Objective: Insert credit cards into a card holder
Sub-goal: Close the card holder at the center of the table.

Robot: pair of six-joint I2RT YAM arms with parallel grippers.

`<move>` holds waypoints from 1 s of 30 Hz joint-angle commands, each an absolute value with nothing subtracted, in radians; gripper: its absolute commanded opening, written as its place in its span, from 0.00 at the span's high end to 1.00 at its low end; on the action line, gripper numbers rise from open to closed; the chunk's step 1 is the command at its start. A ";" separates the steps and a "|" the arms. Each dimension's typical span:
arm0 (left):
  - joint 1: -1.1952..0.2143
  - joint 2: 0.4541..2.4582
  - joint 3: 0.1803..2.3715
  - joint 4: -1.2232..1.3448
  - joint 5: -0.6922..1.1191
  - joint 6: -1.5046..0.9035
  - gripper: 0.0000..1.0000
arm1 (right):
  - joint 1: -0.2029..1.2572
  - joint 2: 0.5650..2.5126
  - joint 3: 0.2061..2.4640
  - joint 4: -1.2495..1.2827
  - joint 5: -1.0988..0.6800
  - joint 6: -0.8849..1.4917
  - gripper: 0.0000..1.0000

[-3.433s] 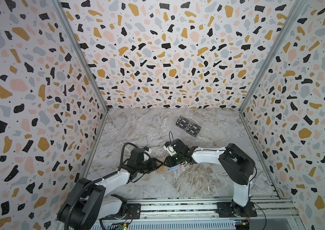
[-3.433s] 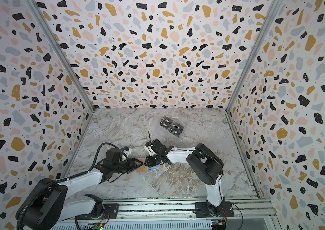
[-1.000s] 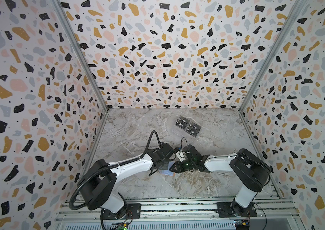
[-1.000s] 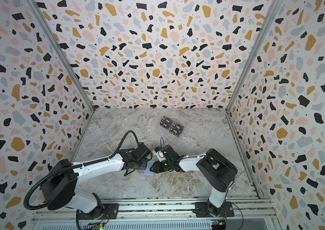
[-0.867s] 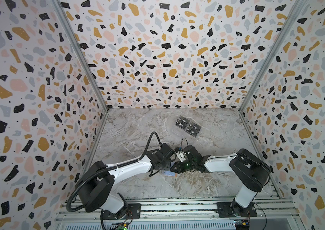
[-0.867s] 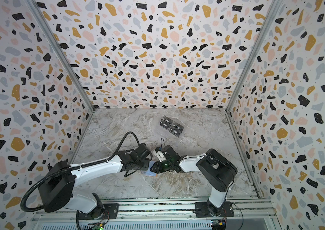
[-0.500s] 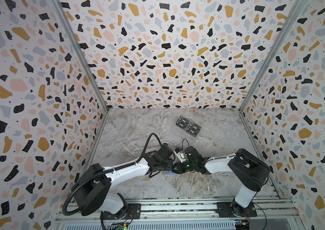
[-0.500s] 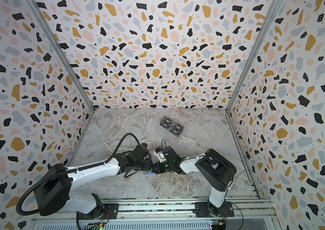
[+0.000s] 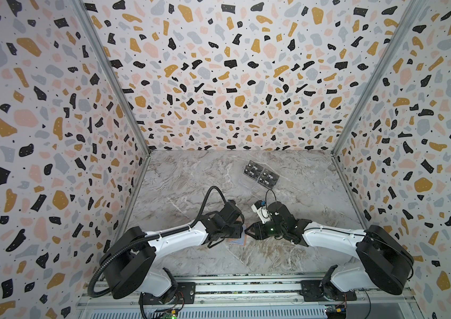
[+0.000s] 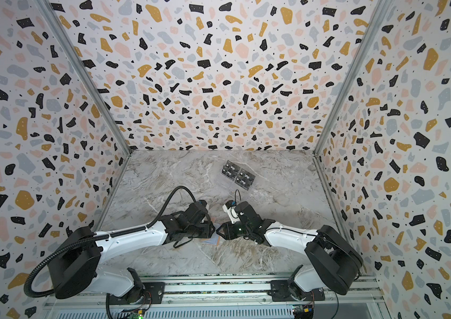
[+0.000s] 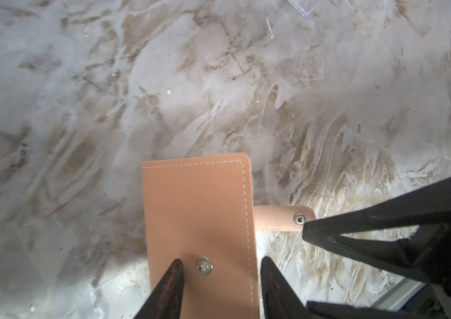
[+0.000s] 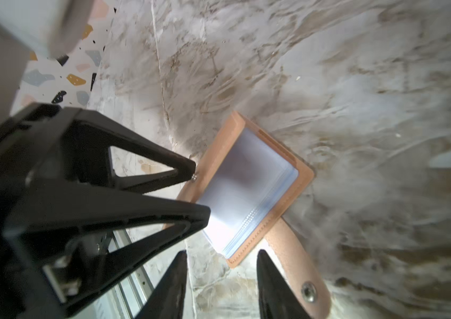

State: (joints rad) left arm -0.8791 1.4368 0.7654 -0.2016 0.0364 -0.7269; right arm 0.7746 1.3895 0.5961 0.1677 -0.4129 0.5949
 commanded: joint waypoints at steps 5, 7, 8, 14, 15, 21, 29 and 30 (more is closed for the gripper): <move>-0.919 1.525 0.762 -0.141 0.075 -0.683 0.53 | 0.697 1.339 0.553 0.167 -0.478 0.611 0.57; -0.920 1.538 0.755 -0.133 0.086 -0.684 0.53 | 0.694 1.347 0.562 0.167 -0.490 0.608 0.58; -0.920 1.540 0.750 -0.120 0.100 -0.688 0.52 | 0.694 1.353 0.567 0.174 -0.499 0.612 0.58; -0.910 1.552 0.698 -0.029 0.190 -0.734 0.52 | 0.721 1.425 0.601 0.231 -0.539 0.630 0.62; -0.904 1.551 0.687 -0.018 0.205 -0.742 0.53 | 0.731 1.441 0.614 0.234 -0.540 0.629 0.62; -0.867 1.488 0.602 0.057 0.279 -0.768 0.54 | 0.758 1.546 0.645 0.316 -0.564 0.662 0.66; -0.850 1.443 0.563 0.094 0.296 -0.752 0.55 | 0.755 1.661 0.671 0.309 -0.577 0.682 0.76; -0.842 1.441 0.554 0.108 0.298 -0.756 0.55 | 0.755 1.661 0.665 0.305 -0.567 0.686 0.77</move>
State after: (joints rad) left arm -0.8570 1.4567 0.5854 0.1043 0.2718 -0.7464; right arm 0.7483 1.6634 0.6563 0.3149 -0.5552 0.6735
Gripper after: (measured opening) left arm 0.449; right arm 0.236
